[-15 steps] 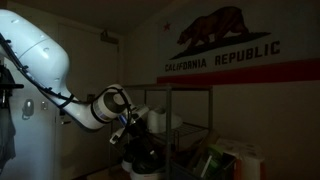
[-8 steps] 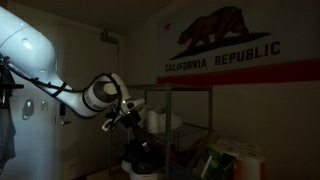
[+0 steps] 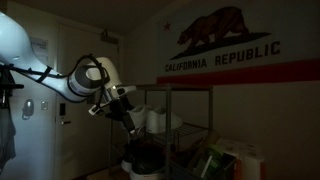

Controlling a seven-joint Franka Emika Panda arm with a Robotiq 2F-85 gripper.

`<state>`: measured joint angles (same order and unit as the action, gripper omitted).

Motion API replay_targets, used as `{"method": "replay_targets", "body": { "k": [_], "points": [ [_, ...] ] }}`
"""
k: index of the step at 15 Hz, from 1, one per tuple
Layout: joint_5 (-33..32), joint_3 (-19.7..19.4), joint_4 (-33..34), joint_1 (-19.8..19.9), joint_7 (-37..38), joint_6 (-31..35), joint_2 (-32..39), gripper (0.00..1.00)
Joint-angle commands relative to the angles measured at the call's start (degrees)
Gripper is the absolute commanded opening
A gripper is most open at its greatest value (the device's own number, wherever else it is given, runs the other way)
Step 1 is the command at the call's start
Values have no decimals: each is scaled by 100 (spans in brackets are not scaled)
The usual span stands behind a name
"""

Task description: Move the black sneaker on the top shelf of the shoe rack to the bottom shelf

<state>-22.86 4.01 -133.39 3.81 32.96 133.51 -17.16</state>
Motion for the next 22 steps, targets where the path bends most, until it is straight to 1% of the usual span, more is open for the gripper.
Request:
{"method": "replay_targets", "body": {
  "k": [1,3,6,9,14,17,18,19,20,22],
  "points": [
    [715,-65,148,-104,-964,-794,-364,100],
    [861,-47,452,-78,-1328,-1376,-424,100],
    [1103,-105,1099,-139,-1977,-2197,-387,100],
    [1217,-103,1812,-192,-2441,-3022,-191,100],
    [1759,-201,2825,-392,-3317,-4093,166,100],
    [1912,-185,3305,-451,-3571,-4545,359,100],
    [1862,-156,3422,-454,-3528,-4597,405,100],
    [1800,-143,3459,-461,-3488,-4545,420,100],
    [1763,-147,3132,-454,-3380,-4331,246,100],
    [1764,-143,3262,-471,-3381,-4340,321,100]
  ]
}}
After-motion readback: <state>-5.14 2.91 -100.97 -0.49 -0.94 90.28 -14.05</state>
